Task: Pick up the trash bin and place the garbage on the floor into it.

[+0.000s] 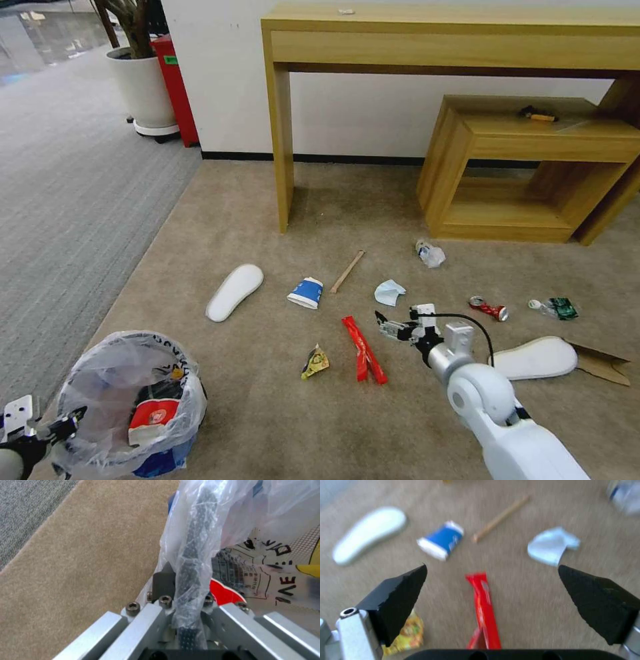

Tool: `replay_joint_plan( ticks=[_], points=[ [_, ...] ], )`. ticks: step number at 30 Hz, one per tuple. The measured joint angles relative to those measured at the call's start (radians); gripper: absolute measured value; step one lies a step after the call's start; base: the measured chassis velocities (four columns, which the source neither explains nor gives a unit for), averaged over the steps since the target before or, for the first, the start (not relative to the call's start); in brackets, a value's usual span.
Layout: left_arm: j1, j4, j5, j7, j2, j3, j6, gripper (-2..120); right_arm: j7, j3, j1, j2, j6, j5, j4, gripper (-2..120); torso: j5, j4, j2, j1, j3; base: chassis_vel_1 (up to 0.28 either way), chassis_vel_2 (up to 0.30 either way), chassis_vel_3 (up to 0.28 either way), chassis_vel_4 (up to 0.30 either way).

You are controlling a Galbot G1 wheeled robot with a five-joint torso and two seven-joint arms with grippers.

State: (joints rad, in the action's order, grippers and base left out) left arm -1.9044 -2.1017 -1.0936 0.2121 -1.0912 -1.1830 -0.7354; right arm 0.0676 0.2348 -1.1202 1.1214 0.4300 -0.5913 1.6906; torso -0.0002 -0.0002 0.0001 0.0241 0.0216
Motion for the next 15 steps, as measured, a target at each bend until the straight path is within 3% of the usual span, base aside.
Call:
replay_joint_plan(
  ticks=[3,4,15],
  points=[
    [0.0,0.0,-0.001,0.0,-0.001,-0.001,0.0,0,-0.004,-0.033,0.044,0.011,0.003,-0.002,-0.078,100,-0.0001,0.0,0.0,0.0,0.0,0.011,-0.046,-0.011,0.024],
    [0.0,0.0,-0.002,0.0,-0.003,-0.001,0.0,0,-0.006,-0.064,0.09,0.036,0.005,-0.008,-0.163,100,-0.0002,0.0,0.0,0.0,0.0,0.0,0.0,0.0,0.0],
    [0.001,0.024,-0.001,-0.004,-0.011,-0.008,0.0,0,-0.002,-0.163,0.243,0.166,0.026,-0.012,-0.44,100,-0.0004,0.0003,0.0,0.0,0.0,0.0,0.0,0.0,0.0]
  ],
)
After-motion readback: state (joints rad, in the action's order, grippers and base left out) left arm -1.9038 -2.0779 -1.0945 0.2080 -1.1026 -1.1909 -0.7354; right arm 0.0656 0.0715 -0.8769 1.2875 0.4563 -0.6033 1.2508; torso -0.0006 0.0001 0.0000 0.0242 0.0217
